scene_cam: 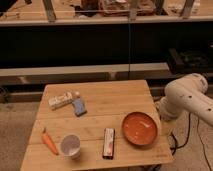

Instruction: Push the eraser across the table

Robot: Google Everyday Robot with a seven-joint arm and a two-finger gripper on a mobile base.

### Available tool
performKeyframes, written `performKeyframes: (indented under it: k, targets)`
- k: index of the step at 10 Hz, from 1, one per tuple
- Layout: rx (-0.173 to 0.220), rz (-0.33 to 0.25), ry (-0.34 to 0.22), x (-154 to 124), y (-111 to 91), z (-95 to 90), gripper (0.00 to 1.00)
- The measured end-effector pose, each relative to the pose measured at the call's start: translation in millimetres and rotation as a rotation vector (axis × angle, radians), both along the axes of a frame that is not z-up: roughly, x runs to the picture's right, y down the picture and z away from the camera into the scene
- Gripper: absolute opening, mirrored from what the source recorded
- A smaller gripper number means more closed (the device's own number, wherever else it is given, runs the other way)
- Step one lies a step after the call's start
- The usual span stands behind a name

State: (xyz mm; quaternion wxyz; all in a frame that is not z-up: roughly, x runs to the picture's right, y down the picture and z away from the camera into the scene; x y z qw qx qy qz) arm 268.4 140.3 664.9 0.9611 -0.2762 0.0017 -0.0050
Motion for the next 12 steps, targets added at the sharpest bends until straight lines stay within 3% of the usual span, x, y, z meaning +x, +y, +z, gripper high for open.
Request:
performKeyframes:
  k: [12]
  targets:
    - [0.005, -0.007, -0.014, -5.9, 13.7, -8.7, 0.80]
